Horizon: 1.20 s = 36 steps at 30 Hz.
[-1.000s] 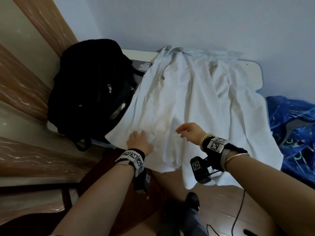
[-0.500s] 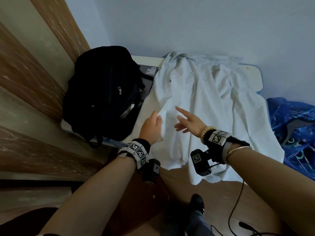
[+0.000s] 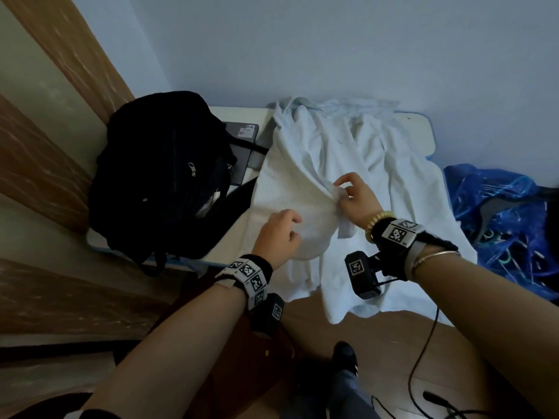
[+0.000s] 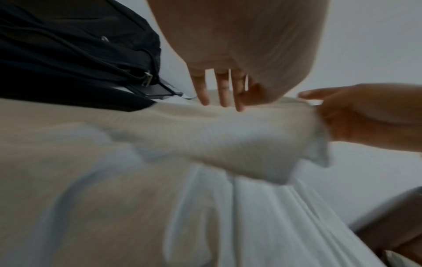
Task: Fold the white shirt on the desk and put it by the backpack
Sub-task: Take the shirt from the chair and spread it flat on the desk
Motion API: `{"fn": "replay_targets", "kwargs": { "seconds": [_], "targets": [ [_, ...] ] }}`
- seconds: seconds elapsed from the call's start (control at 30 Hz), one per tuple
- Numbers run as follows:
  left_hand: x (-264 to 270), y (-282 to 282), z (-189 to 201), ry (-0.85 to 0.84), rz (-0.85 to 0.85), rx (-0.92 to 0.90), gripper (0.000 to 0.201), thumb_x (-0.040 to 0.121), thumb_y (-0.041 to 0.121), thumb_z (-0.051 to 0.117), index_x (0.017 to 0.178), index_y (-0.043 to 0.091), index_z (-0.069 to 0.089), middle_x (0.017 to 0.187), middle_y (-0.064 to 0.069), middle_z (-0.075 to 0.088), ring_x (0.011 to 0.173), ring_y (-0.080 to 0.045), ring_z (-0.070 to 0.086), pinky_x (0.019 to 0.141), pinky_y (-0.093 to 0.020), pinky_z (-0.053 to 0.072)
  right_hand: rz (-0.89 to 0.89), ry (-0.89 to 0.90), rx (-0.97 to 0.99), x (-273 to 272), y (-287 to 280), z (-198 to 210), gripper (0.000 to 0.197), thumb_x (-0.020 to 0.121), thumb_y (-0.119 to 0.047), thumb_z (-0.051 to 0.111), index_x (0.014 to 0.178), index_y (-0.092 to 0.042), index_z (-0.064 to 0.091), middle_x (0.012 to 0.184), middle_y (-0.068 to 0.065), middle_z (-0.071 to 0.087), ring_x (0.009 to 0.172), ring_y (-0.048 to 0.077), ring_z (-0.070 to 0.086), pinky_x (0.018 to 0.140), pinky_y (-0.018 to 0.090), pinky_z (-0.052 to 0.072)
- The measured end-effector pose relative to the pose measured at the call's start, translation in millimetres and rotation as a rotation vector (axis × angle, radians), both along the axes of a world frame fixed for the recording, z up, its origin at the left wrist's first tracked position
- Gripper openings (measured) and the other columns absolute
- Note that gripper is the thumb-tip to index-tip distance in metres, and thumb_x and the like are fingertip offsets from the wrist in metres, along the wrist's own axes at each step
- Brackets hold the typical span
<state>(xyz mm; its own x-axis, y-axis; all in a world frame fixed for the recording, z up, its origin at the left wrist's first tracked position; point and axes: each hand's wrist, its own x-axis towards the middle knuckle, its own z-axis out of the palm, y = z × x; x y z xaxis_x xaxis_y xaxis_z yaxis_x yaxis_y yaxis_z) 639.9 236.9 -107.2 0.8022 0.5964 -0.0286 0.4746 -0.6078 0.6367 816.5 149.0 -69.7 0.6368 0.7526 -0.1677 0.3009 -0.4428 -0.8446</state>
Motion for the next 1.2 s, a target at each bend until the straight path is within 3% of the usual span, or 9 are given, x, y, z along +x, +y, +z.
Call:
{"fn": "replay_targets", "kwargs": {
  "seconds": [0.13, 0.27, 0.37, 0.5, 0.63, 0.77, 0.9, 1.03, 1.2],
  "targets": [
    [-11, 24, -31, 0.445, 0.129, 0.025, 0.075, 0.079, 0.022, 0.063, 0.142, 0.011, 0.024, 0.144, -0.011, 0.033, 0.13, -0.033, 0.033, 0.102, -0.047, 0.039, -0.152, 0.005, 0.041, 20, -17, 10, 0.03, 0.091, -0.008, 0.038, 0.118, -0.017, 0.046, 0.092, 0.008, 0.058, 0.078, 0.021, 0.053, 0.067, 0.029, 0.04],
    [-17, 32, -51, 0.66, 0.154, -0.048, 0.089, 0.074, 0.044, 0.071, 0.141, 0.01, 0.024, 0.143, -0.012, 0.035, 0.132, -0.031, 0.034, 0.102, -0.046, 0.039, -0.229, -0.056, 0.041, 33, -35, 17, 0.045, 0.086, -0.026, 0.062, 0.125, -0.015, 0.042, 0.092, -0.004, 0.052, 0.085, 0.016, 0.051, 0.071, 0.024, 0.041],
    [-12, 30, -59, 0.703, 0.099, -0.001, 0.073, 0.08, 0.046, 0.064, 0.138, 0.012, 0.033, 0.139, -0.011, 0.041, 0.129, -0.031, 0.039, 0.101, -0.044, 0.039, -0.277, -0.112, -0.058, 43, -49, 12, 0.05, 0.085, -0.017, 0.06, 0.129, -0.017, 0.038, 0.104, 0.005, 0.049, 0.074, 0.018, 0.051, 0.056, 0.03, 0.05],
    [-3, 26, -55, 0.56, 0.103, 0.125, 0.028, 0.092, 0.017, 0.044, 0.117, 0.013, 0.055, 0.117, -0.013, 0.058, 0.11, -0.031, 0.053, 0.088, -0.04, 0.044, -0.328, -0.131, -0.156, 56, -58, 1, 0.032, 0.094, -0.025, 0.048, 0.124, -0.012, 0.049, 0.109, 0.009, 0.054, 0.078, 0.024, 0.052, 0.034, 0.026, 0.045],
    [-12, 38, -37, 0.313, 0.216, 0.182, 0.024, 0.083, -0.005, 0.047, 0.105, 0.003, 0.05, 0.11, -0.016, 0.052, 0.099, -0.035, 0.054, 0.077, -0.042, 0.046, -0.382, -0.245, -0.181, 67, -64, -1, 0.038, 0.099, -0.026, 0.039, 0.104, 0.005, 0.061, 0.107, 0.025, 0.063, 0.097, 0.035, 0.057, 0.071, 0.03, 0.042],
    [-36, 59, -24, 0.323, 0.152, 0.36, 0.021, 0.074, -0.009, 0.047, 0.086, 0.006, 0.054, 0.098, -0.015, 0.052, 0.093, -0.035, 0.05, 0.071, -0.043, 0.042, -0.394, -0.24, -0.254, 65, -72, 1, 0.042, 0.098, -0.024, 0.041, 0.09, 0.011, 0.063, 0.095, 0.029, 0.064, 0.094, 0.039, 0.059, 0.073, 0.031, 0.036],
    [-53, 65, -25, 0.436, 0.096, 0.386, 0.022, 0.075, -0.007, 0.05, 0.086, 0.01, 0.057, 0.099, -0.011, 0.053, 0.098, -0.032, 0.05, 0.078, -0.041, 0.04, -0.32, -0.225, -0.343, 55, -82, -12, 0.021, 0.086, -0.02, 0.061, 0.095, -0.001, 0.065, 0.09, 0.015, 0.061, 0.098, 0.033, 0.059, 0.078, 0.028, 0.039],
    [-64, 61, -33, 0.633, 0.045, 0.362, 0.024, 0.082, 0.0, 0.048, 0.098, 0.013, 0.06, 0.111, -0.008, 0.054, 0.108, -0.029, 0.051, 0.09, -0.041, 0.041, -0.242, -0.234, -0.461, 45, -96, -21, 0.025, 0.078, -0.023, 0.072, 0.093, -0.009, 0.058, 0.104, 0.014, 0.063, 0.104, 0.03, 0.057, 0.091, 0.034, 0.043],
    [-61, 53, -40, 1.009, -0.074, 0.302, 0.029, 0.088, 0.006, 0.043, 0.105, 0.017, 0.063, 0.113, -0.004, 0.061, 0.111, -0.023, 0.055, 0.101, -0.041, 0.034, -0.125, -0.199, -0.67, 28, -108, -34, 0.028, 0.078, -0.017, 0.069, 0.101, 0.0, 0.066, 0.107, 0.014, 0.066, 0.103, 0.03, 0.061, 0.088, 0.034, 0.049]
  ]
}}
